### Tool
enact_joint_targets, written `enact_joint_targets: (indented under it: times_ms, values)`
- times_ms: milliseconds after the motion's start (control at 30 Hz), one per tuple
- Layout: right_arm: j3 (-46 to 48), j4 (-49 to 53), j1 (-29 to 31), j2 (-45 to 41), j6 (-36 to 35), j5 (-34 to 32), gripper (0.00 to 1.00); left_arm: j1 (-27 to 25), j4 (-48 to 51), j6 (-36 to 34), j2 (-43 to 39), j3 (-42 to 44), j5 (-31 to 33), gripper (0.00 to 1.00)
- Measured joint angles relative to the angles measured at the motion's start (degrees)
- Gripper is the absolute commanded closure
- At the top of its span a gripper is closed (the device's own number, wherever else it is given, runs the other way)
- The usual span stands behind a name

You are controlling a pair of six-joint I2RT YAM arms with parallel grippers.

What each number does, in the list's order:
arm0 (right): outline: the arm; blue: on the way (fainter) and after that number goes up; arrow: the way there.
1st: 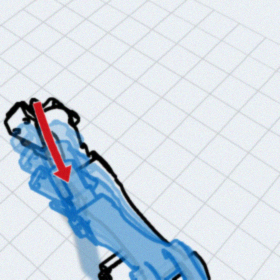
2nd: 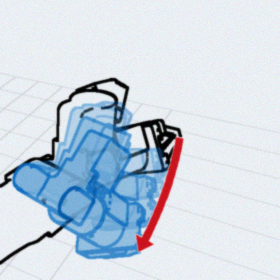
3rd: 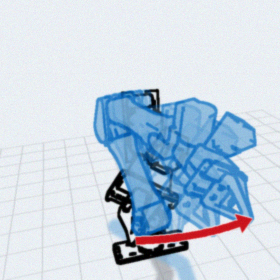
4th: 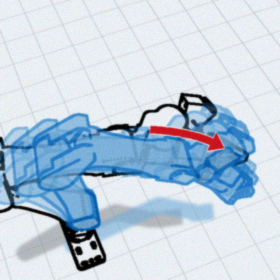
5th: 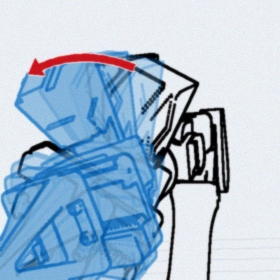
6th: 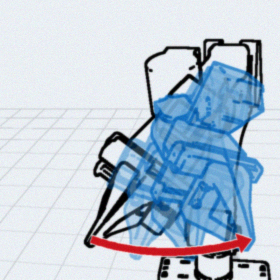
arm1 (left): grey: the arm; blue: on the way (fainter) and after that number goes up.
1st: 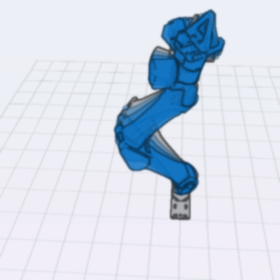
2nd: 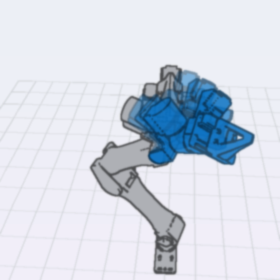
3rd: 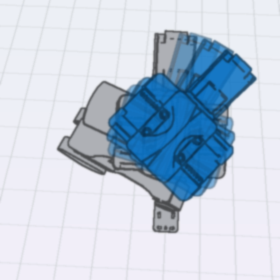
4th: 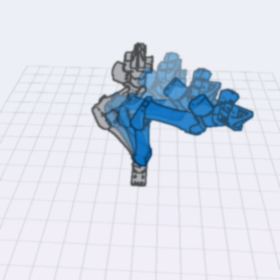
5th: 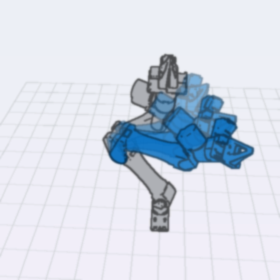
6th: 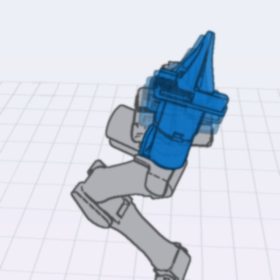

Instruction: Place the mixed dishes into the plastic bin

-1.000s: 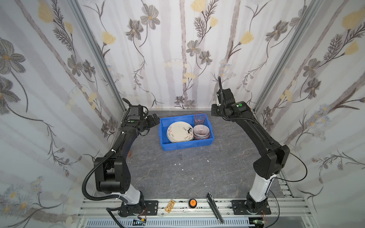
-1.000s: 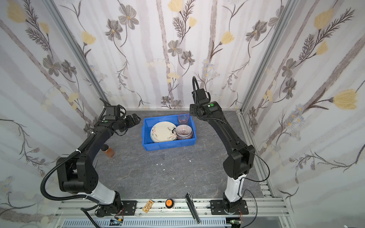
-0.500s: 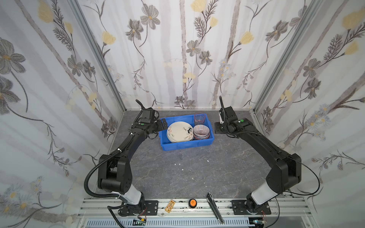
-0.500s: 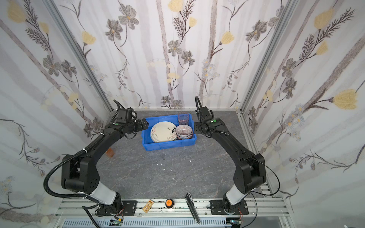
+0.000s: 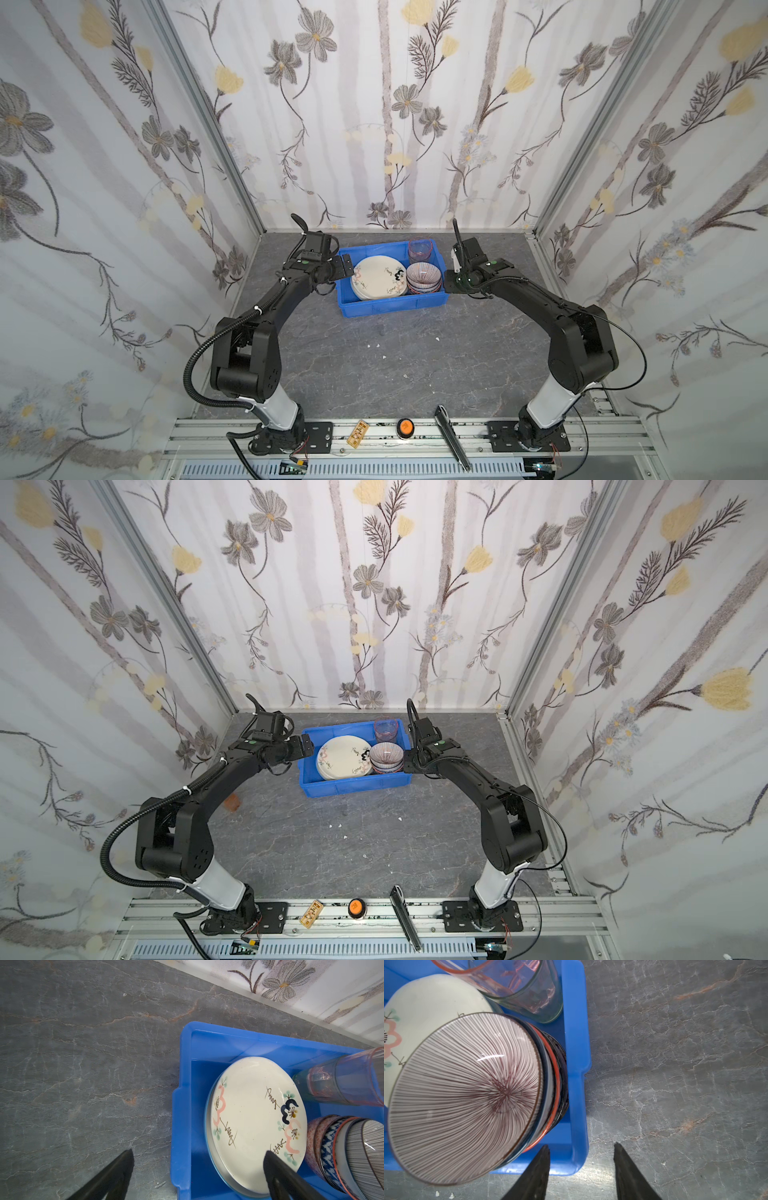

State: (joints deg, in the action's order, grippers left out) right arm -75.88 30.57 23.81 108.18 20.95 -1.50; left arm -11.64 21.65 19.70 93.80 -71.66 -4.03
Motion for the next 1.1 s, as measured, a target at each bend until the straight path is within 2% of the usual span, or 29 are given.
enact_joint_targets:
  times_ms: [133,500,700,1100]
  values:
    - [-0.28,-0.31,-0.35,1.42,0.00,0.04,0.63,0.00,0.00,0.00,0.04,-0.02,0.15,0.00]
    - [-0.17,-1.60,-0.90,2.93,-0.04,1.70,0.75,0.00,0.00,0.00,0.11,-0.02,0.11,0.00]
    - [-0.07,-2.91,-0.90,3.58,-0.70,2.89,0.89,0.00,0.00,0.00,0.11,-0.02,-0.13,0.00]
    - [3.82,-6.12,-0.94,0.92,-1.27,2.99,0.99,0.00,0.00,0.04,0.24,-0.02,-0.72,0.00]
